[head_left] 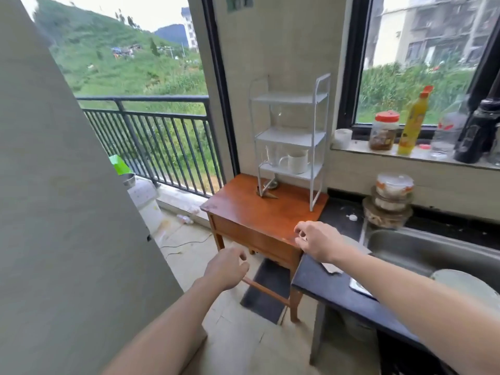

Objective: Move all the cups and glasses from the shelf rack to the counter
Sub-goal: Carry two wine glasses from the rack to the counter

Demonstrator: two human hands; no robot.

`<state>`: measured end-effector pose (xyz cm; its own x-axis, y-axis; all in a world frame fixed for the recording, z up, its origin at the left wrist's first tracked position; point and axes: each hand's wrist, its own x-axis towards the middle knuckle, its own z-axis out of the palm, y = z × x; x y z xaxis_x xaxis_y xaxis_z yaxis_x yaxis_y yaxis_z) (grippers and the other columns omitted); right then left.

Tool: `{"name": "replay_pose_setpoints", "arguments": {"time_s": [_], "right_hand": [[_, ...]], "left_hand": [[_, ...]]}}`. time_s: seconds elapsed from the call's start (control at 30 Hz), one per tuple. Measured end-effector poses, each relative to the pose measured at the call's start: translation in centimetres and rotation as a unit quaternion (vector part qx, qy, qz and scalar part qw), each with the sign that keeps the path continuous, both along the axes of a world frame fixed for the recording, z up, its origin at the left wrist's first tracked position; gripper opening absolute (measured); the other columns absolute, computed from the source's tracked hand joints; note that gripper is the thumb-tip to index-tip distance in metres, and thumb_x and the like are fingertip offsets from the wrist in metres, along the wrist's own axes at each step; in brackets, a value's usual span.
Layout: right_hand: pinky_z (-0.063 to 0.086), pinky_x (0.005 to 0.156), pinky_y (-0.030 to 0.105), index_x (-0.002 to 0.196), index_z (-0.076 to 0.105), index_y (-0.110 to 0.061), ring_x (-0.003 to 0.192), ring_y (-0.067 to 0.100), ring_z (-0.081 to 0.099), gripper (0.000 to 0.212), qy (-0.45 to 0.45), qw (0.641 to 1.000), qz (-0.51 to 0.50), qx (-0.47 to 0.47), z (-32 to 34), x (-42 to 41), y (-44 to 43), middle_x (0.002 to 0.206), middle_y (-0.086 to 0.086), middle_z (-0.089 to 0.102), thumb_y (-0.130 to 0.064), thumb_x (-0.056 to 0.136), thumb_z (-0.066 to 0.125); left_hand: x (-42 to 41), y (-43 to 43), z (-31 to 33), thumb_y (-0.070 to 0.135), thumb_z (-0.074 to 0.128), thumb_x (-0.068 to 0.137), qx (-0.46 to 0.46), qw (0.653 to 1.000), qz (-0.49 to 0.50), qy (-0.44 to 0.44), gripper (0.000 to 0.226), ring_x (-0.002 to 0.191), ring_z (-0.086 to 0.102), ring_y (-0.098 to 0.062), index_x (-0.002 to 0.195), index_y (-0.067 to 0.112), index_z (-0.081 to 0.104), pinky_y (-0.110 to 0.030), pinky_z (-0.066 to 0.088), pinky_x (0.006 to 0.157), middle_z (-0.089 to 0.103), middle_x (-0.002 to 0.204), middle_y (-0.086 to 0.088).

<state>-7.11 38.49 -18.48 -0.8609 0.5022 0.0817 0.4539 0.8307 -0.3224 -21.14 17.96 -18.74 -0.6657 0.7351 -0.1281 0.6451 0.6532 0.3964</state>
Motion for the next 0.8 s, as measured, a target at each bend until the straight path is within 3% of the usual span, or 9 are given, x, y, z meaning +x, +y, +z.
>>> {"name": "replay_pose_setpoints", "arguments": {"time_s": [0.13, 0.27, 0.47, 0.6, 0.73, 0.8], "right_hand": [[0.052, 0.085, 0.039, 0.121, 0.061, -0.021, 0.101, 0.028, 0.065, 0.034, 0.016, 1.0, 0.008, 0.013, 0.5, -6.3, 2.5, 0.115, 0.003, 0.069, -0.035, 0.091, 0.051], [0.052, 0.085, 0.04, 0.126, 0.058, -0.019, 0.101, 0.027, 0.065, 0.037, 0.048, 0.999, -0.011, 0.017, 0.8, -12.1, 5.6, 0.117, 0.005, 0.068, -0.033, 0.092, 0.053], [0.048, 0.082, 0.035, 0.13, 0.057, -0.015, 0.103, 0.028, 0.063, 0.039, 0.121, 0.986, -0.117, 0.014, 2.9, -21.2, 12.2, 0.117, 0.007, 0.068, -0.027, 0.093, 0.053], [0.041, 0.075, 0.031, 0.129, 0.056, -0.013, 0.099, 0.028, 0.062, 0.037, 0.174, 0.965, -0.198, -0.014, 4.9, -26.1, 16.3, 0.111, 0.007, 0.069, -0.025, 0.095, 0.051], [0.048, 0.082, 0.036, 0.132, 0.054, -0.012, 0.098, 0.028, 0.063, 0.039, 0.194, 0.946, -0.259, -0.027, 6.3, -29.4, 20.1, 0.105, 0.005, 0.069, -0.023, 0.094, 0.052], [0.046, 0.084, 0.037, 0.135, 0.052, -0.011, 0.104, 0.03, 0.062, 0.041, 0.209, 0.934, -0.289, -0.035, 6.8, -31.0, 22.4, 0.111, 0.008, 0.069, -0.022, 0.096, 0.048]], "left_hand": [[-5.6, 2.9, 0.3, 0.03, 0.053, 0.088, 0.018, 1.0, 0.009, -0.003, 0.019, 0.093, 0.06, -0.021, 0.099, 0.019, 0.062, -0.038, 0.052, 0.081, 0.067, 0.102, -0.002], [-12.4, 7.2, 0.6, 0.028, 0.056, 0.087, 0.041, 0.999, -0.015, 0.006, 0.017, 0.088, 0.061, -0.021, 0.096, 0.017, 0.065, -0.032, 0.049, 0.072, 0.07, 0.097, -0.003], [-23.1, 15.2, 2.3, 0.032, 0.056, 0.087, 0.068, 0.994, -0.083, 0.005, 0.015, 0.074, 0.06, -0.014, 0.093, 0.021, 0.065, -0.026, 0.046, 0.058, 0.066, 0.083, 0.001], [-29.1, 21.0, 4.9, 0.03, 0.055, 0.085, 0.095, 0.987, -0.126, 0.011, 0.019, 0.082, 0.064, -0.024, 0.094, 0.019, 0.066, -0.039, 0.055, 0.073, 0.069, 0.087, -0.003], [-32.5, 27.2, 6.8, 0.025, 0.056, 0.085, 0.146, 0.979, -0.142, -0.018, 0.014, 0.08, 0.065, -0.028, 0.088, 0.015, 0.066, -0.034, 0.053, 0.067, 0.067, 0.081, -0.004], [-33.8, 30.6, 7.2, 0.023, 0.054, 0.085, 0.16, 0.975, -0.15, -0.038, 0.018, 0.083, 0.065, -0.029, 0.092, 0.014, 0.068, -0.034, 0.053, 0.069, 0.07, 0.086, -0.008]]}}
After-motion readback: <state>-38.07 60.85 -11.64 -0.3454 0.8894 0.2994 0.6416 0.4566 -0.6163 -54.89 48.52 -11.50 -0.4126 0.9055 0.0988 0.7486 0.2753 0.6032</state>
